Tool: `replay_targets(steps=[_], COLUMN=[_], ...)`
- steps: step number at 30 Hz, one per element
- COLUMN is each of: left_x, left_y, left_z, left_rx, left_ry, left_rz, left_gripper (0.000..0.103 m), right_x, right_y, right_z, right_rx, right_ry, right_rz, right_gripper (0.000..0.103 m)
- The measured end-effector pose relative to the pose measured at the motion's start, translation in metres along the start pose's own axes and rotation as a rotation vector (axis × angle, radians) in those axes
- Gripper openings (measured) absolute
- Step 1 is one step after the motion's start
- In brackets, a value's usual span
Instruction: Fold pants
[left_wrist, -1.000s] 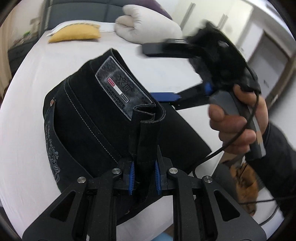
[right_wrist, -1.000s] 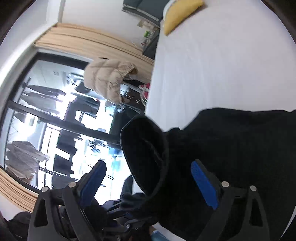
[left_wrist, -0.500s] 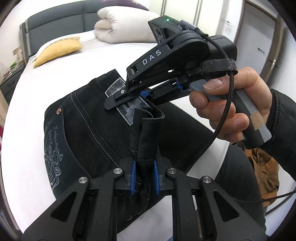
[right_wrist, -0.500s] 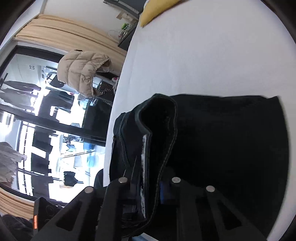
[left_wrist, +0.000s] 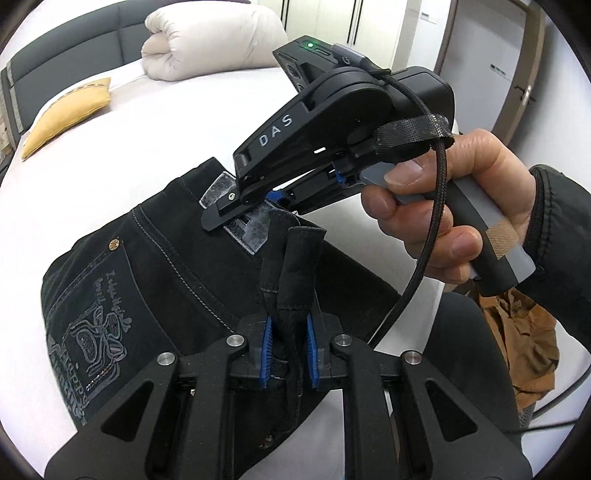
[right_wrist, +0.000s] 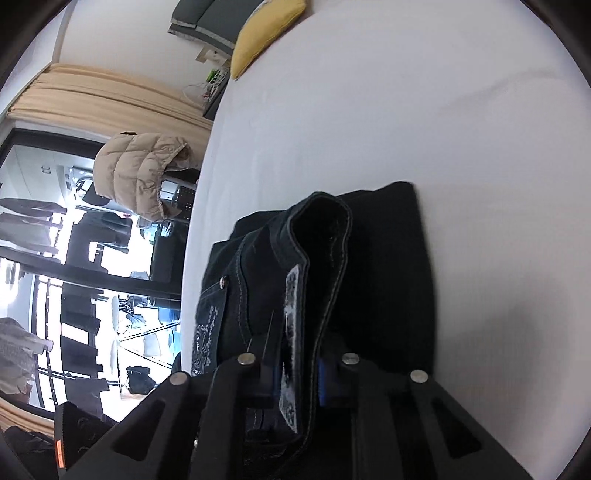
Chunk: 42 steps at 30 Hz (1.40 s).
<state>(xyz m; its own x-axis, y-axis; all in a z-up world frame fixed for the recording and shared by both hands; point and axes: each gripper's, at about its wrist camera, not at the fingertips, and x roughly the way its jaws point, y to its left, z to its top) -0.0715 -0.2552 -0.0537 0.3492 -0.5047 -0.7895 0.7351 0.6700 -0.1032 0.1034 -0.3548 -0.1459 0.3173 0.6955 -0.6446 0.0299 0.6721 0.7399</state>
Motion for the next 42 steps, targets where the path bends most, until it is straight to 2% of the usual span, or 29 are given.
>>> replay_targets(steps=[7,14,15,17,18,19,21,24,26,27,28,30,33,35,37,38,40,42], left_x=[0.018,0.028,0.033,0.034,0.031,0.028,0.012,-0.019,-0.04,-0.051,-0.058,-0.063,-0.057,-0.054,-0.053,-0.054,-0.05,-0.039], left_y=[-0.008,-0.006,-0.008,-0.01,-0.009,-0.007,0.004,0.018,0.033,0.045,0.058,0.085,0.132,0.153,0.173,0.181,0.2,0.225], left_z=[0.02,0.009,0.007,0.007,0.009,0.01,0.011,0.004,-0.003,-0.008,-0.011,-0.02,-0.031,-0.036,-0.034,-0.032,-0.025,-0.021], left_rx=[0.017,0.034,0.041,0.052,0.044,0.028,-0.014,-0.062,-0.095,-0.125,-0.163,-0.247,-0.387,-0.462,-0.492,-0.503,-0.53,-0.594], left_ry=[0.015,0.04,0.044,0.035,0.034,0.04,0.044,0.027,0.003,-0.014,-0.024,-0.033,-0.016,-0.029,-0.042,-0.054,-0.07,-0.085], left_rz=[0.004,0.0,0.004,0.012,0.005,-0.011,-0.059,-0.126,-0.16,-0.167,-0.172,-0.176,-0.18,-0.218,-0.219,-0.235,-0.277,-0.358], left_gripper=[0.013,0.014,0.014,0.017,0.019,0.021,0.023,0.023,0.023,0.023,0.023,0.023,0.023,0.023,0.023,0.023,0.023,0.023], right_x=[-0.001,-0.005,-0.003,-0.005,-0.007,-0.009,-0.024,-0.053,-0.068,-0.072,-0.073,-0.066,-0.039,-0.018,-0.002,-0.001,-0.006,-0.009], right_y=[-0.008,-0.032,-0.038,-0.053,-0.056,-0.057,-0.051,-0.043,-0.03,-0.022,-0.01,0.013,0.024,0.014,0.002,-0.009,-0.027,-0.034], right_z=[0.008,-0.006,-0.008,-0.011,-0.011,-0.011,-0.011,-0.011,-0.015,-0.018,-0.022,-0.03,-0.038,-0.044,-0.05,-0.053,-0.057,-0.059], right_rx=[-0.01,0.026,0.036,0.089,0.107,0.119,0.116,0.106,0.082,0.06,0.028,-0.032,-0.062,-0.027,-0.002,0.02,0.1,0.123], right_ry=[-0.003,-0.032,-0.038,-0.059,-0.062,-0.069,-0.11,-0.183,-0.201,-0.202,-0.193,-0.16,-0.091,-0.041,-0.004,-0.015,-0.046,-0.062], right_rz=[-0.013,0.006,0.019,0.098,0.119,0.122,0.074,-0.02,-0.015,0.003,0.019,0.048,0.055,0.025,-0.044,-0.036,0.052,0.082], right_gripper=[0.015,0.015,0.014,0.015,0.017,0.024,0.034,0.037,0.034,0.025,0.021,0.02,0.019,0.019,0.0,0.0,0.0,0.0])
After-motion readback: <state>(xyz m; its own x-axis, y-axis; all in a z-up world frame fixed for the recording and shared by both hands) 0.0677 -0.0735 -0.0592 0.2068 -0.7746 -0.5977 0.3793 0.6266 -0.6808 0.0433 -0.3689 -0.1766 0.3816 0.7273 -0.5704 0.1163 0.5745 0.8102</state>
